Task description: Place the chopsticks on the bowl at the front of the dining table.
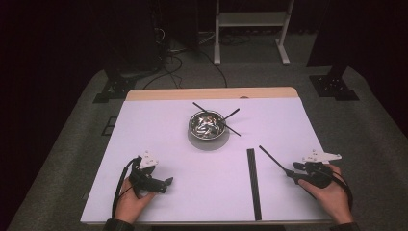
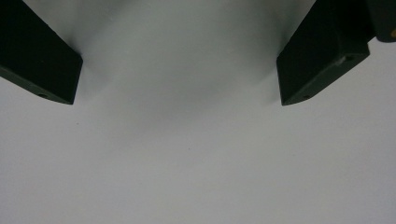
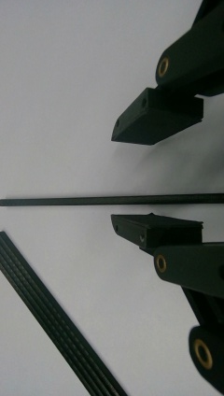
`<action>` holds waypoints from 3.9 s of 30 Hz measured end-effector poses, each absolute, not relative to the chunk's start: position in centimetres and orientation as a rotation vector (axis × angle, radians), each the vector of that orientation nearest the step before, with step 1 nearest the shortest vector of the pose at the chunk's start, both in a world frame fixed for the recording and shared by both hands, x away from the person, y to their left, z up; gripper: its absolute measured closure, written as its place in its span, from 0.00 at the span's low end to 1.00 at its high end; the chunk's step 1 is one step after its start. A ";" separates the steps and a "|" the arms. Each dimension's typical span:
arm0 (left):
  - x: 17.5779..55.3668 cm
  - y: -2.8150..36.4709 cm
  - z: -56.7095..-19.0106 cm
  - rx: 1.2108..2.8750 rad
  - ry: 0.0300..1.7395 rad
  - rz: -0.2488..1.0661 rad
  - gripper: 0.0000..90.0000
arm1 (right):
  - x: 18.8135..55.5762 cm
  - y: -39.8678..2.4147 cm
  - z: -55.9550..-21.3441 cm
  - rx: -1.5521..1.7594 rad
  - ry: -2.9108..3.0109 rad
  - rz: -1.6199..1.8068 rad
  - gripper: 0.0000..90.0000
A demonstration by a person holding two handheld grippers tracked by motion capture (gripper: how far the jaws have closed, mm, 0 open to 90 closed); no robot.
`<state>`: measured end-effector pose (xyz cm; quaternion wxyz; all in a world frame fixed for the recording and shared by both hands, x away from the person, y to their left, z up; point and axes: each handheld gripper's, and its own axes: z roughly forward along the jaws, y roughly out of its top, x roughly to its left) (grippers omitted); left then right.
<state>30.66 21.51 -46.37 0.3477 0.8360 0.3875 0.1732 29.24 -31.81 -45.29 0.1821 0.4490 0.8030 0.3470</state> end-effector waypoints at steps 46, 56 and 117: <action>30.7 21.5 -46.4 2.168 1.005 0.449 0.00 | 31.9 -29.6 -45.4 1.244 2.337 1.013 0.84; 30.7 21.5 -46.4 2.168 1.005 0.449 0.00 | 31.8 -29.6 -45.4 1.241 2.335 1.004 0.92; 30.7 21.5 -46.4 2.168 1.005 0.449 0.00 | 32.5 -27.8 -42.4 1.158 2.344 1.121 0.95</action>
